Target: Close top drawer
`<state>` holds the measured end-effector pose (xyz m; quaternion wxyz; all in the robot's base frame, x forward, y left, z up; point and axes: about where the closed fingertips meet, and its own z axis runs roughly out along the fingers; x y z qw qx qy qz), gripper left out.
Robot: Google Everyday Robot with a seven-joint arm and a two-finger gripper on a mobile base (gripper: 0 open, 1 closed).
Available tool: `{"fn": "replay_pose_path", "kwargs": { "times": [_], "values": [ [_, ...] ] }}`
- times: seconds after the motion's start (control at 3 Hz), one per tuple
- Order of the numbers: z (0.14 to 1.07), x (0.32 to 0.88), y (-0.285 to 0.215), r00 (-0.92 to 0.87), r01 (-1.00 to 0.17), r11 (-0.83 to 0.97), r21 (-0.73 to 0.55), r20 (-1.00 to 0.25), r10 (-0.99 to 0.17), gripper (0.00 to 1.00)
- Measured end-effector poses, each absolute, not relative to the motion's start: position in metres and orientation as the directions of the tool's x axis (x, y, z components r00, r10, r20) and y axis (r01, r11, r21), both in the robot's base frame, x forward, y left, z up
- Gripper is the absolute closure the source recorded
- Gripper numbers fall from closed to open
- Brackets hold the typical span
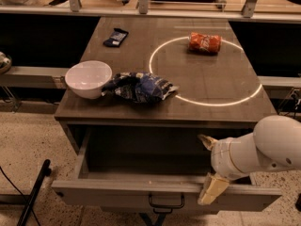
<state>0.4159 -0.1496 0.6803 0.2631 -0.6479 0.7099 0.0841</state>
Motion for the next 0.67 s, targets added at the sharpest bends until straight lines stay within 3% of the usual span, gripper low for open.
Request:
{"fn": "replay_pose_path", "kwargs": {
  "times": [0.67],
  "values": [
    [0.657, 0.404, -0.166, -0.076, -0.967, 0.184, -0.178, -0.485, -0.871, 0.0]
  ]
}}
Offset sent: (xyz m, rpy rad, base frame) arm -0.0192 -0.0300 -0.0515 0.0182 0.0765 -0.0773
